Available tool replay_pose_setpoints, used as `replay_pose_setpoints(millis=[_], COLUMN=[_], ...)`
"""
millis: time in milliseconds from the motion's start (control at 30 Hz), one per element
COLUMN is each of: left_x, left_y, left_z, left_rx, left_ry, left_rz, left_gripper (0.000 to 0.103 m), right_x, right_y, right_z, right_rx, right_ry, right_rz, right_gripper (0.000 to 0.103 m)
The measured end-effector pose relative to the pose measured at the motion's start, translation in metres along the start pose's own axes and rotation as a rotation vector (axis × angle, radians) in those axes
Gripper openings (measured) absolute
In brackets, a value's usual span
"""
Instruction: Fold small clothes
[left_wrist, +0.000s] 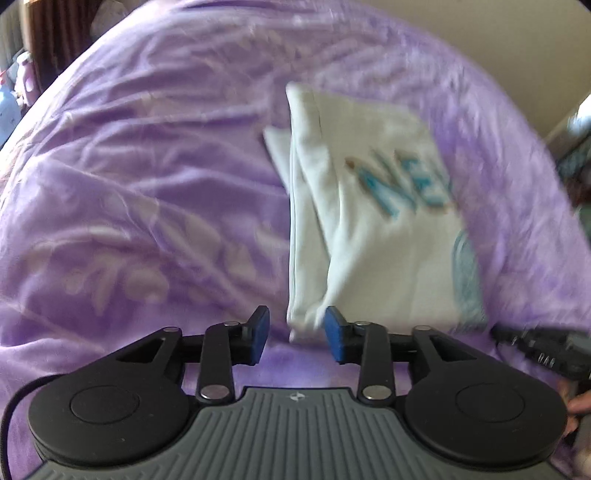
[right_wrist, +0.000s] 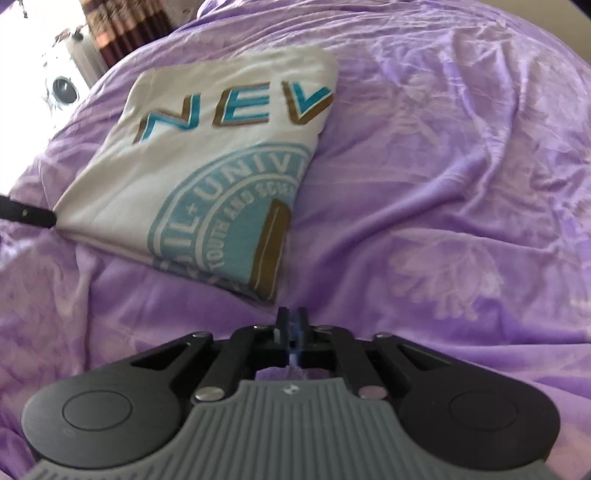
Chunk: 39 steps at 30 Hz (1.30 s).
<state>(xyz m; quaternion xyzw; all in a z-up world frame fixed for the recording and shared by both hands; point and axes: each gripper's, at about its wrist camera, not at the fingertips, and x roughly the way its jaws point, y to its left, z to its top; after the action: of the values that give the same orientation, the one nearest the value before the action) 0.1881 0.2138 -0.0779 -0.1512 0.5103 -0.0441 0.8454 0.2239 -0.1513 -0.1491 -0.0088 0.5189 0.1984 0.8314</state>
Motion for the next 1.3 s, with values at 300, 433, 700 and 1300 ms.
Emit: replay_pose_setpoints(millis=[300,433,700,1300], left_x=[0.026,0.042,0.049,0.007], left_y=[0.028,0.036,0.034,-0.048], left_z=[0.003,-0.005,-0.009,-0.026], left_rx=[-0.221,-0.278,-0.299,0.016], left_ry=[0.057,0.087,0.091,0.093], left_rz=[-0.116,-0.163,-0.228,-0.039], left_gripper=[0.064,0.065,0.034,0.017], right_x=[-0.005,0.014,0.058,-0.025], right_y=[-0.023,-0.036,-0.058,-0.036], right_z=[0.02,0.023,0.013,0.022], right_rx=[0.205,0.325,0.551,0.343], right_ry=[-0.07,-0.042,0.04,-0.017], right_rz=[0.186,0.281,0.441,0.302], right_gripper=[0.044,0.05,0.031,0.003])
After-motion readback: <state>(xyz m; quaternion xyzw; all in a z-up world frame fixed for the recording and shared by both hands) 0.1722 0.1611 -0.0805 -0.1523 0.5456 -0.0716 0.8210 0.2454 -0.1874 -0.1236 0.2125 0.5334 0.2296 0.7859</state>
